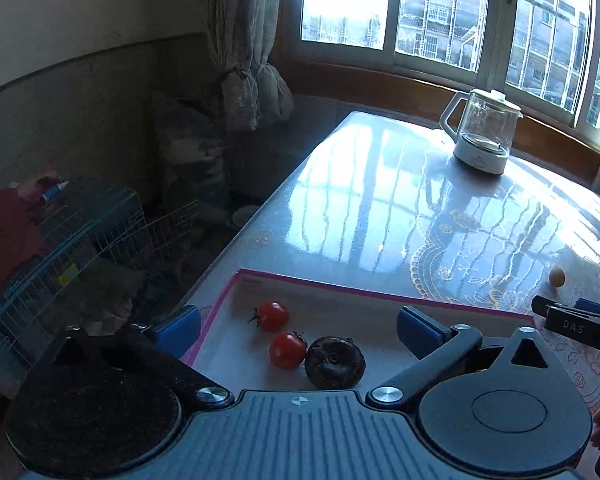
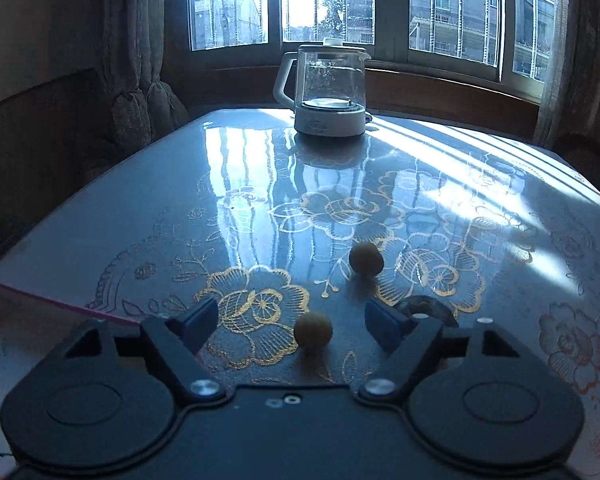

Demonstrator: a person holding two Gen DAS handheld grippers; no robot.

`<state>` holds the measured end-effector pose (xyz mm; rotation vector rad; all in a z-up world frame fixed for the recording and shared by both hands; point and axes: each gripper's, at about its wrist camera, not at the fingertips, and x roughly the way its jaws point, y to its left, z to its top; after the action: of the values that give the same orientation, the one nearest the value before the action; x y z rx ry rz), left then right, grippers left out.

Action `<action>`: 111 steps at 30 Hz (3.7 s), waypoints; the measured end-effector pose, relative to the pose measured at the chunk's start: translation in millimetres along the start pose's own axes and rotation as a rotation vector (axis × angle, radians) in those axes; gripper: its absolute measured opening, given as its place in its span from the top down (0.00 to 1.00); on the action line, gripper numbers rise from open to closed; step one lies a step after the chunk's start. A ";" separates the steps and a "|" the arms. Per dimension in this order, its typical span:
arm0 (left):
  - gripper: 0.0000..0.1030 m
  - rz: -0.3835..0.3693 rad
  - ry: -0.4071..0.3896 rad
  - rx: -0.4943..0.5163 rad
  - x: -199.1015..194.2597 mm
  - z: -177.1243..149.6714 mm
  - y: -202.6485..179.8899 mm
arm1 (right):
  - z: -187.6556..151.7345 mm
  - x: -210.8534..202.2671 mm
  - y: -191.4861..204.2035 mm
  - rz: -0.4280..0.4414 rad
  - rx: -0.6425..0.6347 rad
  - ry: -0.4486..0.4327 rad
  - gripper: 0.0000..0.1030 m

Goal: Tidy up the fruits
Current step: 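Close the right tool on a small tan round fruit, then carry the tan fruit with the right tool into the tray and release, then move the left tool to the remaining dark fruit and close on it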

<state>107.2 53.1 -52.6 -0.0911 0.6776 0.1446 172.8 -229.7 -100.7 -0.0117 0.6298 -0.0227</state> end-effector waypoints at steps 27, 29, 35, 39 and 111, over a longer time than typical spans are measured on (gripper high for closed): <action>0.00 0.018 0.062 -0.084 13.8 1.3 12.5 | -12.8 7.8 -3.8 -0.032 0.042 -0.001 0.79; 0.00 0.019 0.057 -0.092 12.5 2.3 15.9 | -13.0 3.1 -6.1 -0.023 0.062 -0.008 0.79; 0.00 0.046 0.038 -0.119 7.4 3.7 34.4 | 6.6 -32.5 11.9 0.091 0.067 -0.055 0.79; 0.00 0.066 0.047 -0.146 7.3 2.9 52.1 | 19.7 -50.6 56.0 0.237 -0.006 -0.064 0.79; 0.00 -0.178 0.012 0.229 64.6 -55.0 -377.8 | -124.9 -218.2 -218.0 -0.204 0.564 -0.104 0.00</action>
<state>184.5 -319.9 -122.0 0.0678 0.6908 -0.1048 -80.9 -442.8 -69.2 0.4658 0.4990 -0.3938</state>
